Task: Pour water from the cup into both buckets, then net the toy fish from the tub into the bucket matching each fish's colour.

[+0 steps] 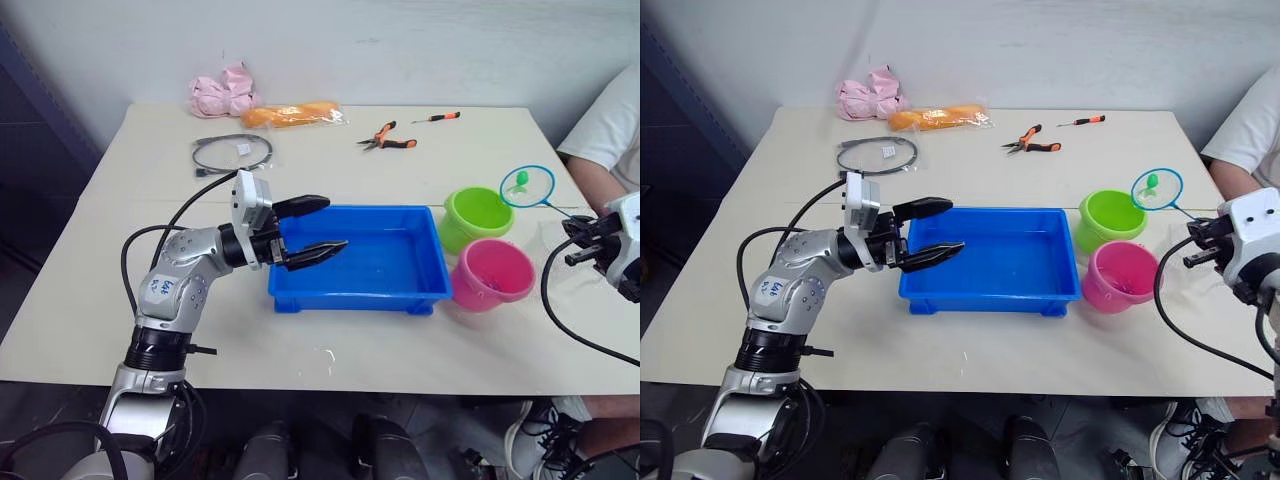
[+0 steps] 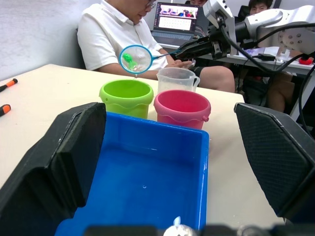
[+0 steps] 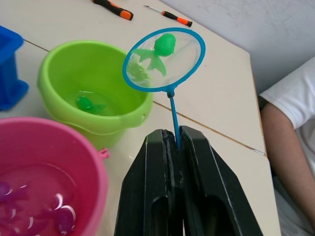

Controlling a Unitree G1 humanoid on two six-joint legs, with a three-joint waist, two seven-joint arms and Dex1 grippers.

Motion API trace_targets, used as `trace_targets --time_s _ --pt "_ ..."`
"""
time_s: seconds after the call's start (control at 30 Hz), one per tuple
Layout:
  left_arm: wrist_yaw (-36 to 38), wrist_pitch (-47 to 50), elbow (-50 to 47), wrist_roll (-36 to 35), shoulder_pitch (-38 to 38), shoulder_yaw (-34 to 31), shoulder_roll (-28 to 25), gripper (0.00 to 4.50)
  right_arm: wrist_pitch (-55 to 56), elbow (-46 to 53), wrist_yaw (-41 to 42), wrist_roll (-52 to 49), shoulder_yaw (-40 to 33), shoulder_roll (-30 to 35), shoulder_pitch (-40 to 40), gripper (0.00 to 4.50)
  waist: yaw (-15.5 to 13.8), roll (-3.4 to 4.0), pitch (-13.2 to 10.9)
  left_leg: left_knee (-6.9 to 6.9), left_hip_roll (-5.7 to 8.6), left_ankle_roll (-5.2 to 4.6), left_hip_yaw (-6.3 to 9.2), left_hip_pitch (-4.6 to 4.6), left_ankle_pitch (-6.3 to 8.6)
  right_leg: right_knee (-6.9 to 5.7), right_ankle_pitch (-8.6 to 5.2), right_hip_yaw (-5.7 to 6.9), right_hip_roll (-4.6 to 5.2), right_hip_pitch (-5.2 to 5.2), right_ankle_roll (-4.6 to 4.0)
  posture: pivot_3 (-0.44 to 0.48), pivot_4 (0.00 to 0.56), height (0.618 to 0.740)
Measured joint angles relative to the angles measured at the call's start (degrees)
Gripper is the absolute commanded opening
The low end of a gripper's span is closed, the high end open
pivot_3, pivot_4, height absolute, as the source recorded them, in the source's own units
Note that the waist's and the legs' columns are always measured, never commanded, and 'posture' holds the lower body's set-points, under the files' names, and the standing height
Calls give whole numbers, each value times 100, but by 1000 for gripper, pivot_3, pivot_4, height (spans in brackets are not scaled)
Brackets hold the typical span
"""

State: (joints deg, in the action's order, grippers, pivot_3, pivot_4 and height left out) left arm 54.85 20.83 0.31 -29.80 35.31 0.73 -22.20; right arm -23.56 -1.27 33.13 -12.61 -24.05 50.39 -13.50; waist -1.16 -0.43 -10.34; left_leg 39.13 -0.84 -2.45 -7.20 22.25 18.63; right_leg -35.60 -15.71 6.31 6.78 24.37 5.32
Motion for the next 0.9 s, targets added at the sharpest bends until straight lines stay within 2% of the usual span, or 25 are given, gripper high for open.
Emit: trace_targets --time_s 0.27,0.4,0.67,0.9 --pt "-97 3 -166 64 -110 -25 -119 4456 1585 -862 -167 958 574 181 -104 0 2 0 0 0 -1 3 -1 0 -2 0 0 -3 -1 0 0 0 150 740" --pt "-148 -15 -185 86 -114 -25 -119 4456 2375 -1064 -354 1648 931 505 -90 0 2 1 0 0 -1 7 -1 -1 -4 0 0 -8 -1 0 0 0 150 740" --pt "-229 -51 -179 110 -113 -33 -96 4456 3717 -1242 -1358 3348 1540 1078 -37 0 15 3 0 0 -4 11 0 -2 -6 0 0 -20 -3 0 0 0 150 740" --pt "-214 -95 -142 106 -112 -42 -71 4456 4059 -1260 -1778 3866 1696 1216 30 0 15 3 0 0 -7 15 1 -2 -8 2 0 -21 -8 -2 0 0 150 740"
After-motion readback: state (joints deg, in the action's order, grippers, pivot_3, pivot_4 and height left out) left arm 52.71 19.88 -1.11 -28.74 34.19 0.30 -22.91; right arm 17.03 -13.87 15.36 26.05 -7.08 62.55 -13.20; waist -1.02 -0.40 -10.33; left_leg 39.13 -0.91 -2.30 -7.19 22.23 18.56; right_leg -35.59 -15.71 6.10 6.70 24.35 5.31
